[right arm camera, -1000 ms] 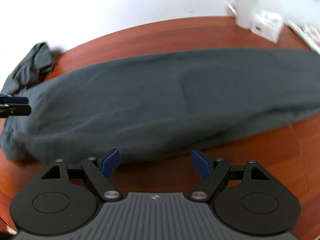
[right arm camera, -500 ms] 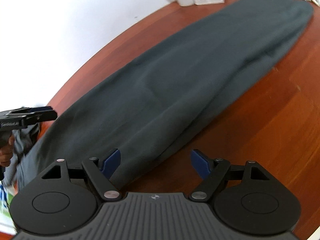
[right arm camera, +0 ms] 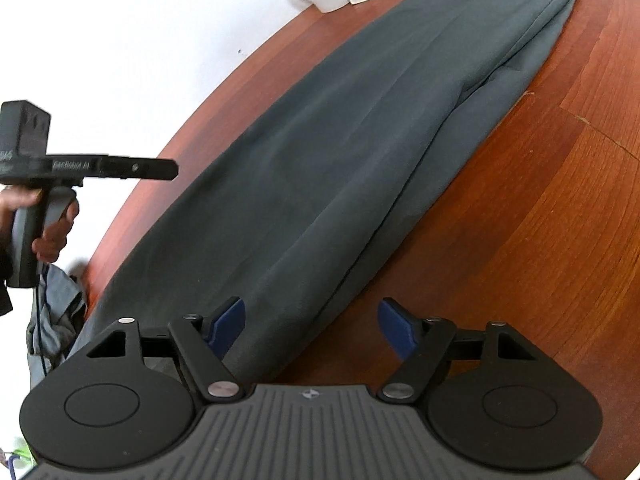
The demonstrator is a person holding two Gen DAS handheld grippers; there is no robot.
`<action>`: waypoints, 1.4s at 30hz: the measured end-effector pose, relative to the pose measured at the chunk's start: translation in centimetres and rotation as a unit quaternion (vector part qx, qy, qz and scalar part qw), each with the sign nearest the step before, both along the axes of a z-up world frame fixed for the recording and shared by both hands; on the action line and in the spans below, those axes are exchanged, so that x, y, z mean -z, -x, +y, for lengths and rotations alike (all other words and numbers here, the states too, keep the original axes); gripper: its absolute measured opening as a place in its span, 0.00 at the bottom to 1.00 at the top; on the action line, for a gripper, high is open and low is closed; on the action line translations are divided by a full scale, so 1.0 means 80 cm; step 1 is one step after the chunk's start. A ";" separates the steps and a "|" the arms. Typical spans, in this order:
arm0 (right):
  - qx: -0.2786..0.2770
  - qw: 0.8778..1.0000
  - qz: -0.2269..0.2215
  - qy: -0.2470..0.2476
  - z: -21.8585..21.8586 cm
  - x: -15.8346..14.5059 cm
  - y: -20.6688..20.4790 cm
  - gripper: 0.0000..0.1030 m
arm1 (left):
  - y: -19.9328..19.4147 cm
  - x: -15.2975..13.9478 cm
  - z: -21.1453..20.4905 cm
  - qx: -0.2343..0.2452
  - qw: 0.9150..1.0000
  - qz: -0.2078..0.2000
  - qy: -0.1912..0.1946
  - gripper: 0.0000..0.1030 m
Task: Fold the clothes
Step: 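Move both grippers along the folded grey trousers to the leg end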
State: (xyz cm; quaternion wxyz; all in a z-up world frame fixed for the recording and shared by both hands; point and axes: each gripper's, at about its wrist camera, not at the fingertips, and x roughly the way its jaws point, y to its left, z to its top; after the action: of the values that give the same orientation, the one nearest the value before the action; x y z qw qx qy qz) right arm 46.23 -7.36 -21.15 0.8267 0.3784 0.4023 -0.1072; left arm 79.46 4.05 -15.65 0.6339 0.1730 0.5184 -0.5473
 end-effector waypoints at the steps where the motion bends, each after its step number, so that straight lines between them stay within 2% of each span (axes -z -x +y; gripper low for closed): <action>1: 0.003 1.000 -0.001 -0.001 -0.001 0.000 -0.002 0.77 | -0.004 0.001 -0.005 0.004 1.000 0.004 -0.003 0.64; 3: 0.010 1.000 -0.002 -0.006 -0.003 0.000 -0.005 0.77 | -0.014 0.009 -0.021 0.024 0.999 0.029 -0.015 0.62; 8: 0.028 0.999 -0.006 -0.019 -0.006 0.000 -0.011 0.76 | -0.030 0.027 -0.057 0.069 0.995 0.048 -0.046 0.53; 16: 0.045 0.998 -0.017 -0.037 -0.012 0.001 -0.020 0.74 | -0.047 0.049 -0.088 0.105 0.989 0.062 -0.079 0.53; 20: 0.065 0.996 -0.021 -0.048 -0.025 -0.002 -0.013 0.72 | -0.052 0.056 -0.095 0.117 0.986 0.081 -0.084 0.53; 27: 0.085 0.994 -0.027 -0.066 -0.032 -0.001 -0.006 0.72 | -0.062 0.066 -0.105 0.152 0.974 0.134 -0.104 0.53; 32: 0.127 0.988 -0.037 -0.083 -0.046 0.008 -0.003 0.71 | -0.068 0.069 -0.105 0.155 0.970 0.157 -0.102 0.53; 35: 0.145 0.986 -0.040 -0.075 -0.052 0.011 0.002 0.71 | -0.073 0.070 -0.103 0.151 0.970 0.166 -0.092 0.53; 39: 0.154 0.984 -0.047 -0.074 -0.055 0.011 0.004 0.71 | -0.076 0.069 -0.096 0.151 0.970 0.175 -0.078 0.53; 42: 0.151 0.984 -0.048 -0.079 -0.054 0.012 0.007 0.72 | -0.077 0.068 -0.089 0.158 0.966 0.187 -0.081 0.53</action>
State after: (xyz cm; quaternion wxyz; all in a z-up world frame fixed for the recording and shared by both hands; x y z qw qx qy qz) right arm 45.64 -11.65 -22.07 0.7870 0.5038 0.3075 -0.1797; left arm 85.61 -3.10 -21.09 0.4155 0.1980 0.6362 -0.6191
